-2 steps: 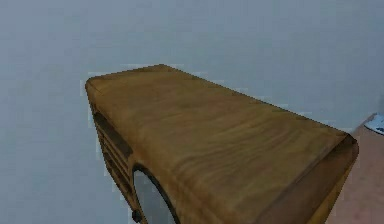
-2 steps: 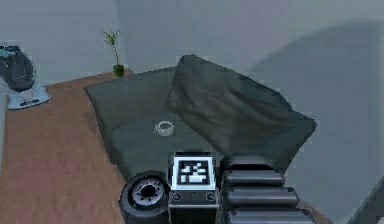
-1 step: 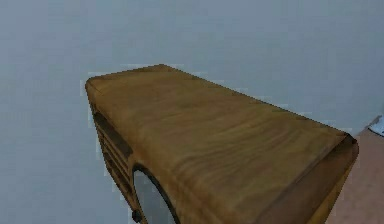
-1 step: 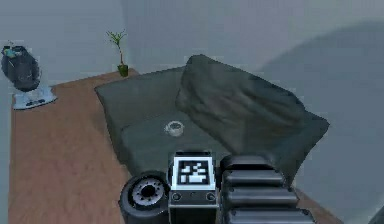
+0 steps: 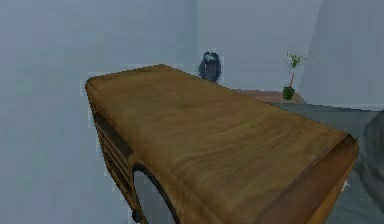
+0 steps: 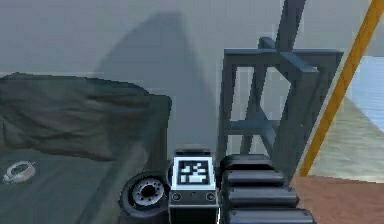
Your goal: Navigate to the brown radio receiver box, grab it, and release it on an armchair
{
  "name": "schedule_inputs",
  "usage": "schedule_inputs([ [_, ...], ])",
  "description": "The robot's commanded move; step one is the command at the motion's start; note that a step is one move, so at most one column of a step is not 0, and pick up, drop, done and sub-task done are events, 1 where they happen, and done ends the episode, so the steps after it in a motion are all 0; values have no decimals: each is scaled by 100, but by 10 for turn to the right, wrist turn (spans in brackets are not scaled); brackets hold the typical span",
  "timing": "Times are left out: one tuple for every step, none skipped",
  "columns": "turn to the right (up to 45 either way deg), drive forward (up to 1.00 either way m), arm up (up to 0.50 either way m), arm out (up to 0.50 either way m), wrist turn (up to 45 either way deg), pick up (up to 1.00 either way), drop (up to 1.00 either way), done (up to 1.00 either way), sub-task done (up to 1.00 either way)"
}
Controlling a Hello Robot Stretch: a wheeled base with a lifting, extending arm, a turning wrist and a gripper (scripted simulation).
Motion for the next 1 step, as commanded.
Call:
schedule_inputs([
  [60,0,0,0,0,0,0,0,0],
])
